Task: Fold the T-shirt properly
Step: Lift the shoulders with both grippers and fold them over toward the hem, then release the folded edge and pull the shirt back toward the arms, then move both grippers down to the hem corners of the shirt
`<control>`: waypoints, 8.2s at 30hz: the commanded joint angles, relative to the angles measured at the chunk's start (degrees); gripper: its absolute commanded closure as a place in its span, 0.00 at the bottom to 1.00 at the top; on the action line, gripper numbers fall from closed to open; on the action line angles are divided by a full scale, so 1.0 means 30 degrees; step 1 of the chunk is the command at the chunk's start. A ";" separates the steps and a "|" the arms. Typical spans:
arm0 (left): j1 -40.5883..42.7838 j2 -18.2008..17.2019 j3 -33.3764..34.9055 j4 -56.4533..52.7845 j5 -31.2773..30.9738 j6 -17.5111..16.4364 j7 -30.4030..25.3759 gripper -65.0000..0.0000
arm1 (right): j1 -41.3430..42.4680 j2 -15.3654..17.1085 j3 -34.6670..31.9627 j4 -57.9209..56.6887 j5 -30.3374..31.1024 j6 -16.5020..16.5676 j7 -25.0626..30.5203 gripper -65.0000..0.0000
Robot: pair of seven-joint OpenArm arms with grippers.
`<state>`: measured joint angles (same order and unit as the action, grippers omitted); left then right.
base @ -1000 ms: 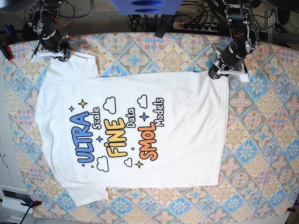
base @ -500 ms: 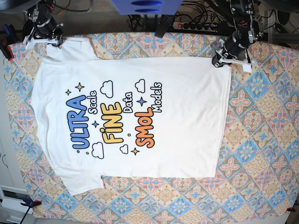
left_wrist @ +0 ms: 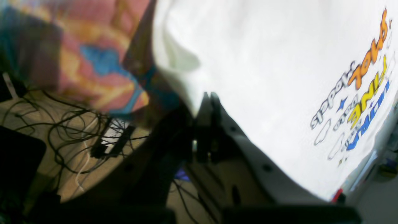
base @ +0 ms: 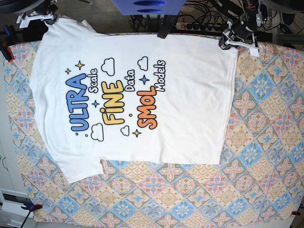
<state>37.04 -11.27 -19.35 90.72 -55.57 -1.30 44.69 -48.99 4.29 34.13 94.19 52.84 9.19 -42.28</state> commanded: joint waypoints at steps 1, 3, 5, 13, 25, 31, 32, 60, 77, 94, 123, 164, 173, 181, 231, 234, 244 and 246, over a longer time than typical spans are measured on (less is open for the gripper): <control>0.0446 -0.0127 -0.0039 0.0105 0.0546 0.0477 0.0299 1.00 | -0.0446 0.0195 0.0272 0.0617 0.0160 0.0145 0.0307 1.00; 0.0651 -0.0127 -0.0039 0.0105 0.0546 0.0477 0.0299 1.00 | -0.0622 0.0195 0.0330 0.1145 0.0160 0.0145 -0.0104 1.00; 0.0915 -0.0127 -0.0069 0.0193 0.0516 0.0477 0.0299 1.00 | -0.0827 0.0165 0.0330 0.1789 0.0160 0.0145 -0.0309 1.00; 0.1530 -0.0068 -0.0157 0.3417 0.0516 0.0477 0.0269 1.00 | -0.0915 0.0165 0.0330 0.4134 0.0160 0.0145 -0.0426 1.00; -0.0814 -0.0010 -0.0157 0.5087 0.0546 0.0507 0.0269 1.00 | 0.2221 0.0195 0.0243 0.4983 0.0160 0.0145 -0.0455 1.00; -0.2514 -0.0010 -0.0039 0.4823 0.0634 0.0507 0.0299 1.00 | 0.4477 0.0195 0.0213 0.4837 0.0160 0.0145 -0.0485 1.00; -0.2924 -0.0010 -0.0039 0.4530 0.0575 0.0507 0.0299 1.00 | 0.4858 0.0195 0.0184 0.4808 0.0160 0.0145 -0.0543 1.00; -0.8463 -0.0127 -0.0362 -0.2767 0.0516 0.0565 0.0211 0.53 | 1.2096 0.0634 -0.3157 0.0119 -0.3415 0.0233 -0.2302 0.49; -0.3071 -0.0420 -0.1534 0.1336 -0.2473 0.0507 0.1617 0.28 | 0.7496 0.1015 -0.1076 0.3020 -0.3357 0.1522 -0.2331 0.48; -0.6060 0.0166 -0.1417 -0.2942 -0.2267 0.0507 0.1617 0.29 | 0.7056 0.0898 -0.1105 0.2668 -0.3357 0.1522 -0.2302 0.48; -0.5796 -0.0361 0.0224 -0.2972 -0.2326 0.0507 0.1617 1.00 | 1.1422 0.0429 0.2763 -0.7236 -0.3357 0.3134 -0.2302 0.47; -0.2250 -0.2061 0.0224 -0.2854 -0.2473 0.0477 0.2907 0.99 | 0.7671 0.1572 0.4199 -0.6299 -0.3445 0.5244 -0.2331 0.99; -0.1166 -0.2032 0.0195 -0.1360 -0.2619 0.0477 0.3112 0.99 | 0.7701 0.1572 0.4169 -0.6269 -0.3445 0.5273 -0.2331 0.82; -0.0609 -0.2032 -0.0039 0.0340 -0.2619 0.0536 0.3141 0.71 | 0.7701 0.1572 0.4169 -0.6181 -0.3445 0.5273 -0.2331 0.68; -1.5085 -0.2149 -0.0538 -0.7807 0.5791 0.0477 0.2789 0.35 | 1.0836 0.2480 0.0594 0.0676 -0.3474 0.5273 -0.3943 0.56; -1.5496 -0.2208 0.1250 -0.8979 0.6231 0.0477 0.1295 0.35 | 1.0836 0.2480 0.0594 0.0676 -0.3474 0.5273 -0.3943 0.56; -1.5847 -0.1680 0.5558 -1.1880 0.6260 0.0448 -0.1489 0.37 | 1.0866 0.2480 0.0594 0.0676 -0.3474 0.5273 -0.3943 0.56; -1.5818 -0.1622 0.5968 -1.1880 0.6260 -0.0079 -0.1460 0.45 | 1.0866 0.2480 0.0594 0.0676 -0.3591 0.5273 -0.3943 0.56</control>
<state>-10.92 -16.51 -2.04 55.48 -36.29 -1.54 35.73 -16.67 10.68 35.57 95.26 41.30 24.82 -55.16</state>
